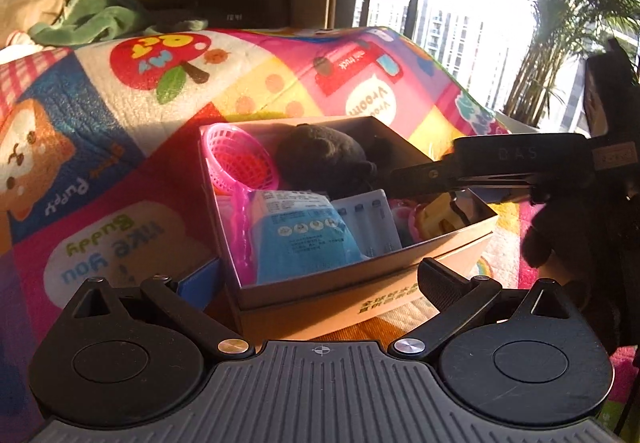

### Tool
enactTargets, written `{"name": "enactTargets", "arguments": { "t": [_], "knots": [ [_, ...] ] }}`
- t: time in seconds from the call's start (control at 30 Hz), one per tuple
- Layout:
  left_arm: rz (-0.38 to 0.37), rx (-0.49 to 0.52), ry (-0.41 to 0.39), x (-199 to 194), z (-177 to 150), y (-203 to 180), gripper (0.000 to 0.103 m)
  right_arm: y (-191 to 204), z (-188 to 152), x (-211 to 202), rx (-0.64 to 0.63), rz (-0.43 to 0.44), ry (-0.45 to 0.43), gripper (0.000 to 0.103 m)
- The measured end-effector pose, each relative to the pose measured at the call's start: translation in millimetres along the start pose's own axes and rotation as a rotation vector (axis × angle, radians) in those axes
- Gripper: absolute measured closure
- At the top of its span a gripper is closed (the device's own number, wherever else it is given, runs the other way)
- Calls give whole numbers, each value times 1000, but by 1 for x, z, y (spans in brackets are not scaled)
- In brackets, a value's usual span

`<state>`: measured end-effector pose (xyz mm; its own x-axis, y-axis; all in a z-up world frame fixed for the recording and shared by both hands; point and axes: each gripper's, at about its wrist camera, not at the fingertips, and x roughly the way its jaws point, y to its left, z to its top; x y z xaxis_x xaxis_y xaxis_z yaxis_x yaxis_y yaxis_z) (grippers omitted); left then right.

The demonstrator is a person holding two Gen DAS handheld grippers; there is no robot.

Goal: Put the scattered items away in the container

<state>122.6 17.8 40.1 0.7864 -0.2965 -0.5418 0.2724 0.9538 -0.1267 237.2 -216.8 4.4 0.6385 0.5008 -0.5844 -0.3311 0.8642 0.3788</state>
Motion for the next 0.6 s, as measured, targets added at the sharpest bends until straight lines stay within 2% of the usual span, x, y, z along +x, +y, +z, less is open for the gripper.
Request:
{"name": "enactTargets", "arguments": {
  "t": [0.07, 0.17, 0.27, 0.37, 0.47, 0.5, 0.53, 0.6],
  "knots": [
    [-5, -42, -21, -4, -7, 2, 0, -4, -7, -12, 31, -33, -42, 0],
    [-11, -114, -3, -4, -16, 5, 0, -10, -21, -32, 75, -74, -88, 0],
    [8, -101, 42, -2, -25, 0, 0, -8, -38, -49, 52, -84, -95, 0],
    [21, -77, 52, -2, -28, -2, 0, 5, -58, -64, -109, -105, -99, 0],
    [33, -93, 44, -2, -25, 3, 0, 23, -76, -59, -316, -197, -67, 2],
    [43, -97, 38, -2, -24, 5, 0, 29, -81, -55, -375, -246, -68, 12],
    [53, -102, 34, -2, -22, 7, 0, 32, -83, -51, -410, -279, -67, 16],
    [64, -109, 33, -2, -19, 10, 0, 31, -80, -47, -399, -286, -63, 25]
  ]
}}
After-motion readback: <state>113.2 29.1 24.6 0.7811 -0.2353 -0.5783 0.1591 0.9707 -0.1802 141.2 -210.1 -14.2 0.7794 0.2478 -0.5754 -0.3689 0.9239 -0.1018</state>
